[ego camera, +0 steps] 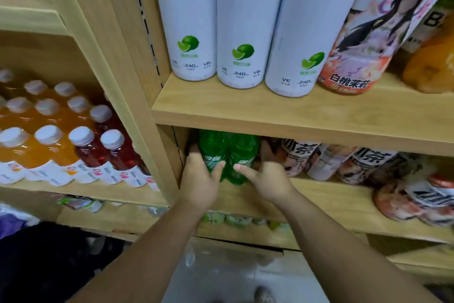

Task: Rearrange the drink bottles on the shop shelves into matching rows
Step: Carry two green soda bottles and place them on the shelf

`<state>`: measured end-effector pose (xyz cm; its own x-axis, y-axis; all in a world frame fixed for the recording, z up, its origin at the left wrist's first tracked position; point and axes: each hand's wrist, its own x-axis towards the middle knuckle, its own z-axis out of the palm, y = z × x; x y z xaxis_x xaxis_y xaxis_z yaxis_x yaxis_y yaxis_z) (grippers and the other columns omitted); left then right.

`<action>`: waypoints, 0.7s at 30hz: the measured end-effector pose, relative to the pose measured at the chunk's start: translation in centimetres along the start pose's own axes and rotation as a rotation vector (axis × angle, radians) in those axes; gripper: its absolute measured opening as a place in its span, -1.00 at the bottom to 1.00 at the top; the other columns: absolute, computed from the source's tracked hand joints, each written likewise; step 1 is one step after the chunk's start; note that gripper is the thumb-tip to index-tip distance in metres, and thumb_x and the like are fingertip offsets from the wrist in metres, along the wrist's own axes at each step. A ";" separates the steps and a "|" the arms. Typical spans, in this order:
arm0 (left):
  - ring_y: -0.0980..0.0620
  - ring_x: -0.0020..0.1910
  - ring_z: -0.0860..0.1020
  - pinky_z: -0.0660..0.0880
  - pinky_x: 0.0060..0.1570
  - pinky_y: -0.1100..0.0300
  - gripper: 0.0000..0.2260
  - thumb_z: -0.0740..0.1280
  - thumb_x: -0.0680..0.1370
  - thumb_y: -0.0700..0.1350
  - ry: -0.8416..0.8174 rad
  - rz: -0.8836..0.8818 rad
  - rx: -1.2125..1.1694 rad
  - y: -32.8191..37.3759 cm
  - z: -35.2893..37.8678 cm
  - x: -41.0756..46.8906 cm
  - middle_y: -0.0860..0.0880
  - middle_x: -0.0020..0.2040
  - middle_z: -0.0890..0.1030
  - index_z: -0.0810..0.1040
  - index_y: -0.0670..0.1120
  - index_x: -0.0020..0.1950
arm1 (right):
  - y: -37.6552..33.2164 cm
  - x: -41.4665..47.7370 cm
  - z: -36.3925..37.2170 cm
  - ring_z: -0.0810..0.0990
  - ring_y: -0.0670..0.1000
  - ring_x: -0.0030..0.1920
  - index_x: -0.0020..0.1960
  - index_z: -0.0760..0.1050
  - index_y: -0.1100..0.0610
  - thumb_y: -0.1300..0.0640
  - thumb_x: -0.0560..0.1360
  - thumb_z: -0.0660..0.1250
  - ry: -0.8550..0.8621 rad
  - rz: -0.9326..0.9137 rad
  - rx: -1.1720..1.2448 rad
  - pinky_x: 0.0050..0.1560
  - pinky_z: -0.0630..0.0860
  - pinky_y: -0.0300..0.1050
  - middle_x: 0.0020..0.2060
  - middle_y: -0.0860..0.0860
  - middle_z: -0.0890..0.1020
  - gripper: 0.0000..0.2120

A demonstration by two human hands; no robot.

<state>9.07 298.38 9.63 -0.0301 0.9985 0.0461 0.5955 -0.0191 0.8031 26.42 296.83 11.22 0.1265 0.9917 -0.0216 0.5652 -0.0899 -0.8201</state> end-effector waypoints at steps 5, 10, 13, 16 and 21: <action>-0.20 0.00 0.57 0.40 -0.24 0.16 -0.61 0.40 0.60 0.05 -0.127 0.094 0.007 -0.7 -0.3 -0.8 -0.11 0.06 0.51 0.33 -0.07 0.30 | 1.3 -2.5 -0.3 0.67 0.04 0.05 0.30 0.46 0.03 -0.45 0.34 0.47 -0.015 0.133 0.055 0.06 0.64 0.23 0.04 0.01 0.68 -0.25; 0.07 0.18 0.60 0.62 0.08 -0.04 -0.46 0.36 0.49 0.29 -0.356 0.164 -0.200 -1.0 -0.7 -2.4 0.16 0.22 0.58 0.32 0.15 0.40 | 1.6 -7.0 -2.5 0.60 -0.20 0.21 0.34 0.44 0.02 0.09 0.51 0.53 0.055 0.069 0.147 0.23 0.59 -0.05 0.16 -0.15 0.65 -0.54; 0.16 0.26 0.57 0.60 0.19 -0.12 -0.42 0.40 0.43 0.28 -0.443 0.157 -0.316 0.1 0.1 -4.3 0.25 0.27 0.58 0.35 0.26 0.42 | 2.4 -9.9 -4.2 0.61 -0.15 0.24 0.42 0.43 -0.05 0.10 0.51 0.54 0.091 0.080 0.187 0.21 0.60 -0.04 0.21 -0.15 0.66 -0.46; 0.21 0.19 0.61 0.60 0.20 -0.09 -0.50 0.46 0.40 0.21 -0.500 0.185 -0.358 1.6 2.0 -6.0 0.28 0.19 0.64 0.44 0.31 0.32 | 3.7 -13.0 -6.2 0.62 -0.15 0.18 0.36 0.47 -0.08 0.14 0.49 0.56 0.178 0.105 0.205 0.18 0.58 -0.11 0.19 -0.18 0.67 -0.49; 0.31 0.14 0.61 0.56 0.15 0.24 -0.58 0.55 0.49 -0.03 -0.621 0.267 -0.354 5.2 5.6 -8.8 0.34 0.14 0.65 0.51 0.28 0.26 | 6.1 -18.2 -9.9 0.62 -0.12 0.23 0.34 0.50 -0.01 0.25 0.48 0.54 0.313 0.168 0.286 0.19 0.57 -0.20 0.19 -0.15 0.68 -0.52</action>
<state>16.89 289.81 10.05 0.5984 0.8012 0.0068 0.2233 -0.1749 0.9589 35.59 277.34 12.27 0.4624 0.8862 -0.0295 0.2734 -0.1742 -0.9460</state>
